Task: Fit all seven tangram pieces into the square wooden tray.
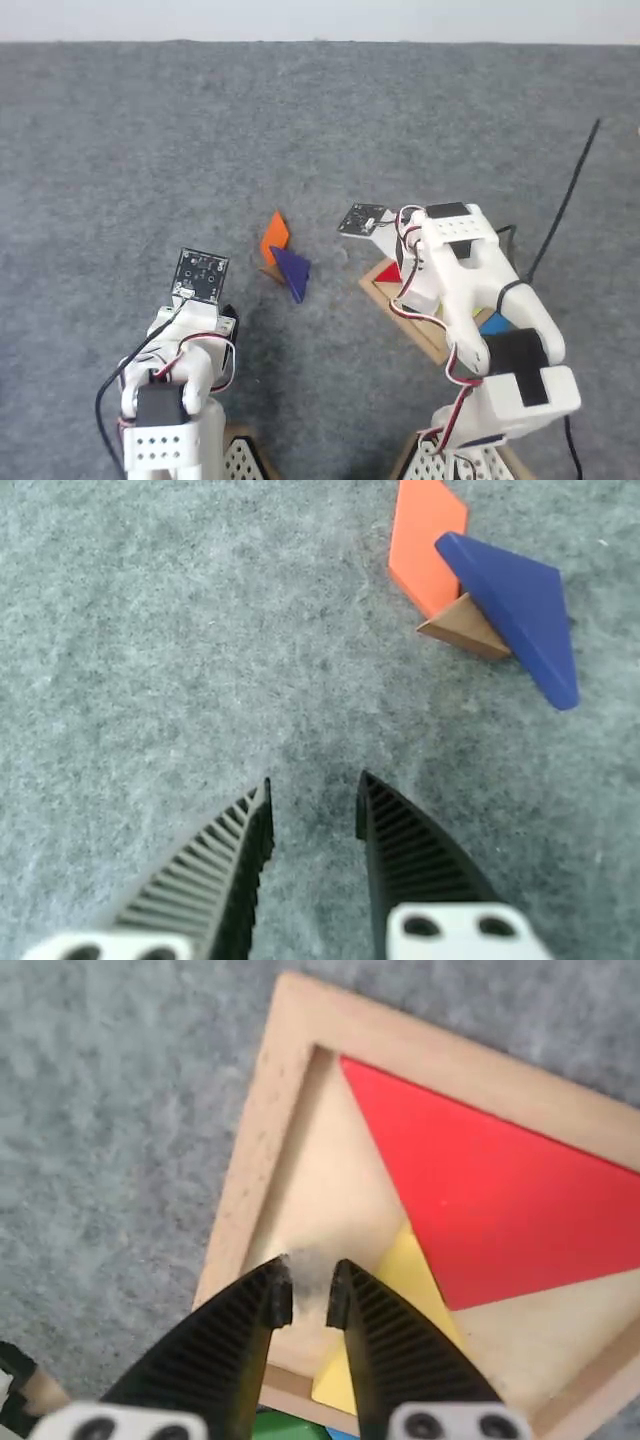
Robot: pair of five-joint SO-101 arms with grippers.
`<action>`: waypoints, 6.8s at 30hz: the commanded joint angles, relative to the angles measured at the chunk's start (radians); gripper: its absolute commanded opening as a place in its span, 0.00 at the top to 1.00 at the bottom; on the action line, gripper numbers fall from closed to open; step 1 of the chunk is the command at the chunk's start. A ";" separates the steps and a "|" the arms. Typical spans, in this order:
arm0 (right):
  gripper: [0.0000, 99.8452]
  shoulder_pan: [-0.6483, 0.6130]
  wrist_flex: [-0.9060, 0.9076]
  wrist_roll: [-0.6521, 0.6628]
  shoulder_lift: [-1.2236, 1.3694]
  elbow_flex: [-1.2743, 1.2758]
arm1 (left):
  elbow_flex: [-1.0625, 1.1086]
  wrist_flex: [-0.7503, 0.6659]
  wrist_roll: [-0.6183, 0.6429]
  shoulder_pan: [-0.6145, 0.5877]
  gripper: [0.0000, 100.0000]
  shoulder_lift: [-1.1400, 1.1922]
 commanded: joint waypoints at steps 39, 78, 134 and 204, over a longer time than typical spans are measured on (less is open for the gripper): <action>0.82 0.142 0.059 0.269 -0.018 -0.141 | -0.007 0.003 -0.012 -0.005 0.87 -0.015; 0.99 0.090 -0.064 0.112 0.035 -0.063 | -0.007 0.003 -0.012 -0.005 0.87 -0.015; 0.99 0.070 -0.051 -0.123 -0.203 -0.043 | -0.007 0.003 -0.012 -0.005 0.87 -0.015; 0.80 0.176 -0.044 0.130 0.082 -0.071 | -0.007 0.003 -0.012 -0.005 0.87 -0.015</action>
